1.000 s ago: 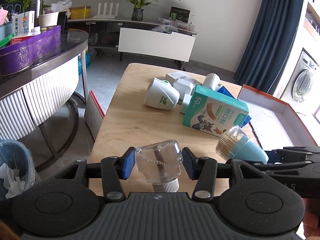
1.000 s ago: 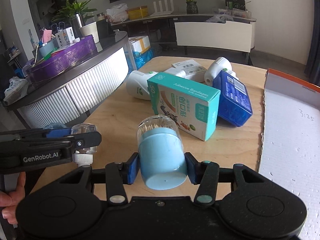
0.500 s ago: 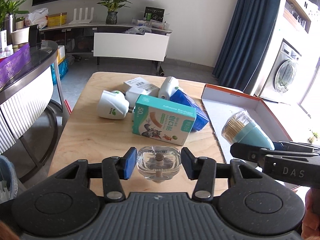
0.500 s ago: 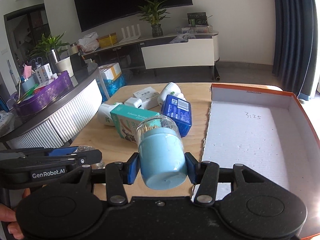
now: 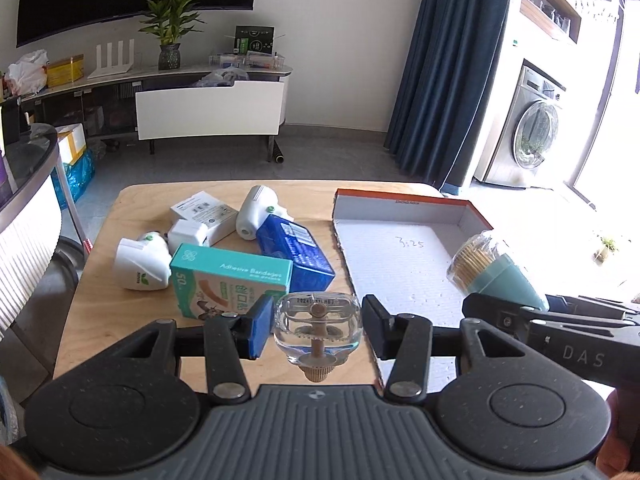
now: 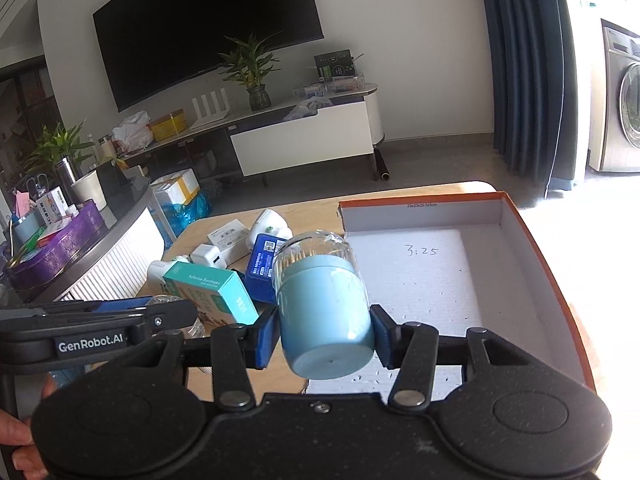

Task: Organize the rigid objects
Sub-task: 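Lift and carry the glass bottle and toothpick container over the white box tray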

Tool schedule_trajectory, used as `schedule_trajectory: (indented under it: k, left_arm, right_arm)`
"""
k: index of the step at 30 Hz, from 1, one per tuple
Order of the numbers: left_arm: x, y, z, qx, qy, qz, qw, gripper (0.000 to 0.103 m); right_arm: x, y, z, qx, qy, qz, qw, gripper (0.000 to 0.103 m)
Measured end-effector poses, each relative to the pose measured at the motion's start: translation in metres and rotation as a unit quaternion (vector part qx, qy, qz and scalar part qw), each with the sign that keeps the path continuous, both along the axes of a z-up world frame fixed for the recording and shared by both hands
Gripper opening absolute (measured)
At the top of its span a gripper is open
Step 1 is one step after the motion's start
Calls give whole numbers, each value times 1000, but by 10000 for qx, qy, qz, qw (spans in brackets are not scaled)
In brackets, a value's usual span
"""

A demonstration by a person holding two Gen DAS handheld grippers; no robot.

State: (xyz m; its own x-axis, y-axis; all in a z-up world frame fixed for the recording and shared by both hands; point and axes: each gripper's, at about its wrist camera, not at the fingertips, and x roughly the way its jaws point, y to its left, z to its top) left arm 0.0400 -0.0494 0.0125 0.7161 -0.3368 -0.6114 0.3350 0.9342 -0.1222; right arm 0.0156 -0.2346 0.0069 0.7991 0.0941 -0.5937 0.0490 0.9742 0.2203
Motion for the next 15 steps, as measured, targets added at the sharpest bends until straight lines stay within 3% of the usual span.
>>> schedule_trajectory:
  k: [15]
  left_arm:
    - [19,-64,7,21,-105,-498,9987,49]
  right_arm:
    - [-8,-52,15,-100,-319,-587,9977,59]
